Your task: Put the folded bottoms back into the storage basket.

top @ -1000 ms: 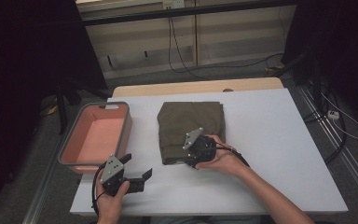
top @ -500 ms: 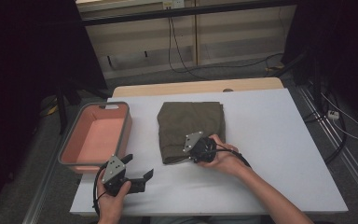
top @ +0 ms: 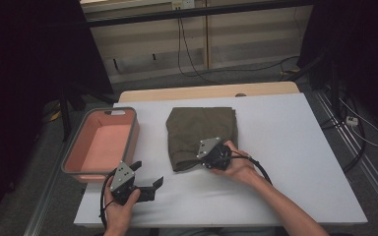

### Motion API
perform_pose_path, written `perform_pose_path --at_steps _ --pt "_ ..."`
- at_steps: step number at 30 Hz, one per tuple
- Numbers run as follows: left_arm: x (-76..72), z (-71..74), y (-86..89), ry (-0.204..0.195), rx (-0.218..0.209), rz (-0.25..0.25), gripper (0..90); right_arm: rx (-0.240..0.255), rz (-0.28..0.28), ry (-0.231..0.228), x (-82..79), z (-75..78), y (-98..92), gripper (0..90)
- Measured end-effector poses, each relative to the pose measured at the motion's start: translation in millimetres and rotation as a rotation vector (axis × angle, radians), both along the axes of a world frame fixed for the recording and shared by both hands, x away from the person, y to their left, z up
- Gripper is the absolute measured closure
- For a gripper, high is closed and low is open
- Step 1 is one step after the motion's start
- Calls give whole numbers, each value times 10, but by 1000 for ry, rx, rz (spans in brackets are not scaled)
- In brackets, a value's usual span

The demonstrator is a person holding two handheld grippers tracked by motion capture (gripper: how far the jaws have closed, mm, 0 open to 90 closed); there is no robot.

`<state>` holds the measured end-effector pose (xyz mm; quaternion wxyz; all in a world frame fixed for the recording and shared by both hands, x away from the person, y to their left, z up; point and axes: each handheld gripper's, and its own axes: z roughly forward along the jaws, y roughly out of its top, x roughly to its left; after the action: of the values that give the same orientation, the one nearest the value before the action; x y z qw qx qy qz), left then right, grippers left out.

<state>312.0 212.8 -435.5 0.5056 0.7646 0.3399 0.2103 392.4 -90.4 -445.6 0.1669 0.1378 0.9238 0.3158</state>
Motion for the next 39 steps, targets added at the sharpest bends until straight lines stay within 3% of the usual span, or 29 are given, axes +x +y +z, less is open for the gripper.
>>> perform_pose_path --at_steps 11,25,27,28,32,35,39 --pt "14 3 20 10 -13 13 42 83 -14 83 37 122 -94 832" --pt "35 33 32 26 -22 32 75 107 42 95 -152 272 -91 832" --pt "56 32 -1 48 -6 39 75 110 56 99 -217 297 -76 833" --pt "63 33 -5 65 -19 37 75 115 62 99 -234 298 -73 833" --pt "75 96 0 98 -95 0 55 116 76 102 -292 294 -76 833" --pt "93 165 -35 102 -94 -25 56 136 85 103 -320 311 -92 833" --pt "174 252 -101 94 -81 -96 47 140 96 100 -378 326 -92 833"
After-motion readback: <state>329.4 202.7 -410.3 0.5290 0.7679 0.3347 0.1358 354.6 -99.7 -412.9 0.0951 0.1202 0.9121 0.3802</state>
